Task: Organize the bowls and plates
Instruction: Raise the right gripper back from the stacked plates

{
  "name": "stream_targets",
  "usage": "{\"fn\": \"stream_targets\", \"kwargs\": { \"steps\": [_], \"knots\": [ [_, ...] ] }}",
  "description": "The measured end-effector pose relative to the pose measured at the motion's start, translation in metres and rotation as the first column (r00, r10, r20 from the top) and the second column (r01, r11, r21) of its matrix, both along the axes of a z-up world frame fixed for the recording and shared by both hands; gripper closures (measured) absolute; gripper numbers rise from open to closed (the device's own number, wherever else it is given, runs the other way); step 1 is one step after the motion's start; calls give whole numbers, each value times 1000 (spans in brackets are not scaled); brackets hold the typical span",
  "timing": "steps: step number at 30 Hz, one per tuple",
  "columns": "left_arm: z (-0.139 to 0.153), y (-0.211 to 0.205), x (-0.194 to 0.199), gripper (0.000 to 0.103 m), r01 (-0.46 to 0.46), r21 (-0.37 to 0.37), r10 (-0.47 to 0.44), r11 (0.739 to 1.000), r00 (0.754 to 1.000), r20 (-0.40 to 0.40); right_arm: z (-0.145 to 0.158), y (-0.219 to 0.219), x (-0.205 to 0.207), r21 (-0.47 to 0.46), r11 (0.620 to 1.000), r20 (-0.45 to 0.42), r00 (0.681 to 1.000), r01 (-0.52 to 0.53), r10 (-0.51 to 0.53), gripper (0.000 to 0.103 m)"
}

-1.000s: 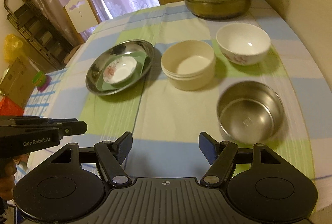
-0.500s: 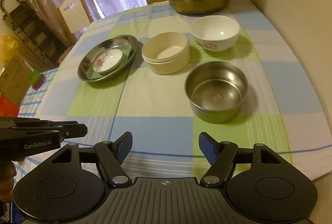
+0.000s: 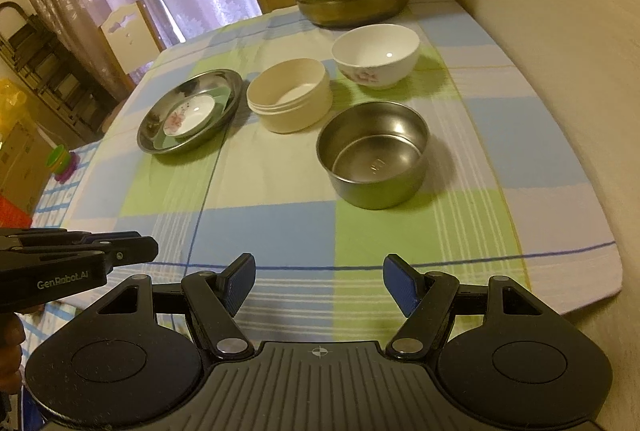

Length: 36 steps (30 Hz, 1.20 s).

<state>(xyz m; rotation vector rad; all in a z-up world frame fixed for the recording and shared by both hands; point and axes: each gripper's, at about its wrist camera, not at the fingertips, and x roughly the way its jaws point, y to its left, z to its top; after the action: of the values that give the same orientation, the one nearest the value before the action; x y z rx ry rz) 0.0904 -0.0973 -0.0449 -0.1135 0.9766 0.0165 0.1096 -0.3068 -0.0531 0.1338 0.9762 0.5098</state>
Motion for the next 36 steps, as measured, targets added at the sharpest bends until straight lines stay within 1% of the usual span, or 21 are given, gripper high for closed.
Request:
{"fn": "stream_targets", "kwargs": {
  "steps": [5, 12, 20, 26, 36],
  "knots": [
    [2, -9, -3, 91, 12, 6, -12, 1000, 1000, 12, 0, -10, -4, 1, 1000, 5, 1000, 20, -20, 32],
    [0, -14, -5, 91, 17, 10, -17, 1000, 1000, 5, -4, -17, -6, -5, 999, -8, 999, 36, -36, 32],
    [-2, -11, 6, 91, 20, 17, -20, 1000, 1000, -11, -7, -15, 0, -16, 999, -26, 999, 47, -48, 32],
    [-4, 0, 28, 91, 16, 34, -16, 999, 1000, -9, -11, -12, 15, -28, 997, -40, 997, 67, -68, 32],
    [-4, 23, 86, 91, 44, 46, -45, 998, 999, 31, -4, -5, 60, -39, 991, -6, 992, 128, -128, 33]
  ]
}}
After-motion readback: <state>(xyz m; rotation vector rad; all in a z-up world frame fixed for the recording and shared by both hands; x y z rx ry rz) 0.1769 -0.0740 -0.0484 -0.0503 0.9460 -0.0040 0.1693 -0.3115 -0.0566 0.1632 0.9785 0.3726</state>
